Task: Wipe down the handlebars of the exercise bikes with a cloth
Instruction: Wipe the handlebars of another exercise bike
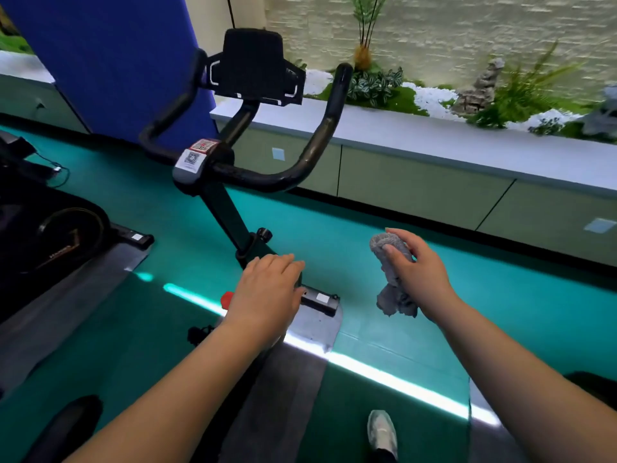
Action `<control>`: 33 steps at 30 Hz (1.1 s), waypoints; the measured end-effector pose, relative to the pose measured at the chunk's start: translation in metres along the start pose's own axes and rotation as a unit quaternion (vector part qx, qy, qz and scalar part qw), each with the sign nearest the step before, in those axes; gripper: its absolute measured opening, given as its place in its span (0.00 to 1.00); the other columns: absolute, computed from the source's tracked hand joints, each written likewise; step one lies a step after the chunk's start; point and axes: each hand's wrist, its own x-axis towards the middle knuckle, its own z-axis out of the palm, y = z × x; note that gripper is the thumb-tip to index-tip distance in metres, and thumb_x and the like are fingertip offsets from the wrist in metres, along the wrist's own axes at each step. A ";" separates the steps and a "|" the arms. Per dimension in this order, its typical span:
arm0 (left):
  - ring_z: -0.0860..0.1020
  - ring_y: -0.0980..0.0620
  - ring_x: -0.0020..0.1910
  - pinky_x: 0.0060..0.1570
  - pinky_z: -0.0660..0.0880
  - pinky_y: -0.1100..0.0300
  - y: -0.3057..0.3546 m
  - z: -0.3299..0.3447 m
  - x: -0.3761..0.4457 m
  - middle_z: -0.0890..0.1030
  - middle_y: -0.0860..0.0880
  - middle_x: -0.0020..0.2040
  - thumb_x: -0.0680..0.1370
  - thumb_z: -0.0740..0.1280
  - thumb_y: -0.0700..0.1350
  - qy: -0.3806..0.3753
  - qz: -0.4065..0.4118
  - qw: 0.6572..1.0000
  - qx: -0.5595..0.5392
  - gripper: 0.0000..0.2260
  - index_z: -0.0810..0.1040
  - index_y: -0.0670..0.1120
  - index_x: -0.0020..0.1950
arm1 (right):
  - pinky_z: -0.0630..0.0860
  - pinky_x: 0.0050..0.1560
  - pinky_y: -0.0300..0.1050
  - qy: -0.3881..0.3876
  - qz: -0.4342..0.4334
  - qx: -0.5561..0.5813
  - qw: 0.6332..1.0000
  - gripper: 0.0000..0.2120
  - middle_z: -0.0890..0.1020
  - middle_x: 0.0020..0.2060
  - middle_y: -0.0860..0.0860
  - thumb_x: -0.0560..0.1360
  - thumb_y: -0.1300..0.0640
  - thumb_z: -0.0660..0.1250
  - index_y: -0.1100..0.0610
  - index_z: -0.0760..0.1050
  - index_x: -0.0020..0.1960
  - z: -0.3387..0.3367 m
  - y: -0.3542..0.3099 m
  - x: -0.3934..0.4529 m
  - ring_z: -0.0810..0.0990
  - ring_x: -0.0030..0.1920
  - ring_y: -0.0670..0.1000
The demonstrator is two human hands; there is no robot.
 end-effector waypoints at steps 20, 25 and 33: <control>0.71 0.50 0.62 0.62 0.65 0.52 -0.045 -0.063 0.112 0.77 0.52 0.63 0.75 0.58 0.52 0.214 0.054 0.974 -0.050 0.20 0.76 0.49 0.64 | 0.75 0.58 0.42 -0.017 -0.102 0.037 0.994 0.14 0.79 0.56 0.42 0.77 0.56 0.67 0.45 0.77 0.60 0.039 -0.097 0.098 0.78 0.55 0.43; 0.70 0.49 0.64 0.63 0.67 0.48 -0.070 -0.071 0.127 0.76 0.52 0.64 0.75 0.61 0.49 0.211 0.008 0.976 -0.061 0.18 0.76 0.48 0.65 | 0.73 0.53 0.34 -0.027 -0.141 0.001 0.990 0.14 0.79 0.55 0.42 0.76 0.55 0.67 0.44 0.76 0.61 0.049 -0.115 0.111 0.77 0.54 0.41; 0.70 0.49 0.64 0.65 0.67 0.47 -0.109 -0.090 0.139 0.76 0.51 0.64 0.76 0.62 0.48 0.221 0.016 0.973 -0.065 0.18 0.76 0.48 0.65 | 0.68 0.50 0.28 -0.007 -0.230 -0.099 0.968 0.21 0.73 0.48 0.43 0.73 0.55 0.71 0.52 0.74 0.66 0.081 -0.128 0.116 0.74 0.46 0.40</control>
